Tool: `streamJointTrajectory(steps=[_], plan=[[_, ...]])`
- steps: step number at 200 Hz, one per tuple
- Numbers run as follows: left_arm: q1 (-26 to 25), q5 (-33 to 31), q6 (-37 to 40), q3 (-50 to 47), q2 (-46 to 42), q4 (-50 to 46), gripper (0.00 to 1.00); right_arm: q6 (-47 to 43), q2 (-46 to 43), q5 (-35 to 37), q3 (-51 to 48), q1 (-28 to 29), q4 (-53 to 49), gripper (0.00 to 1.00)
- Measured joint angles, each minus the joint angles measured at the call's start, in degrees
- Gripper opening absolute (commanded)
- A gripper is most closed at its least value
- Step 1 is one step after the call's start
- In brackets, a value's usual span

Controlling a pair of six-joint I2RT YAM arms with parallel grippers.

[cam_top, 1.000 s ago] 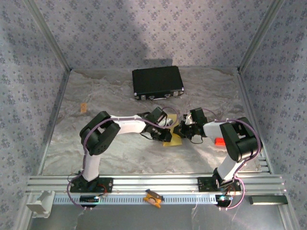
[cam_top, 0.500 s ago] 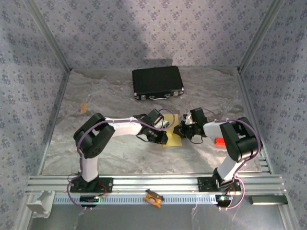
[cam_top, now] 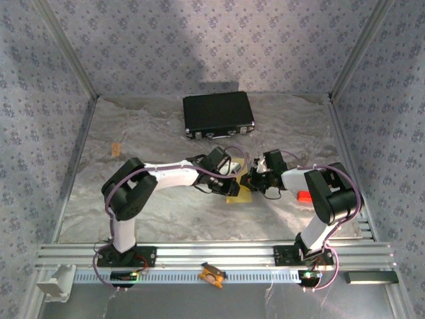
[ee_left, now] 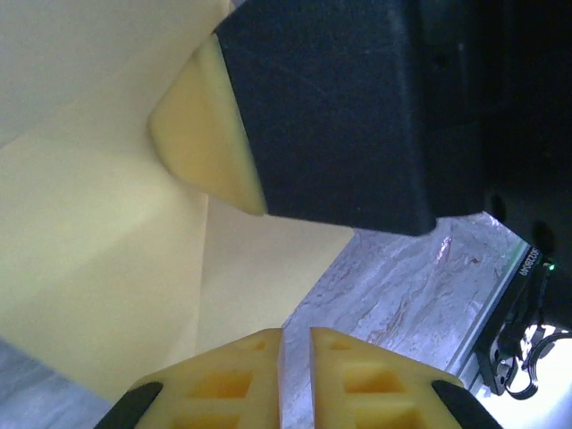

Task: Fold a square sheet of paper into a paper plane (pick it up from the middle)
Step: Fold the triangle a second time at the center of the table.

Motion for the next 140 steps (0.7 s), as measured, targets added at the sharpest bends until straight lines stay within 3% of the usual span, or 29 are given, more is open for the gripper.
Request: streamJointTrajectory(steps=[44,140], plan=[[-0.09,0.63,-0.07,0.11,3.06,-0.26,0.15,0.0,0.0,-0.02,-0.11,-0.02,0.22,0.0],[0.79,1.79,-2.86,-6.01,1.29,6.73,0.15,-0.02,0.0,-0.11,-0.17,-0.11,0.26,0.0]])
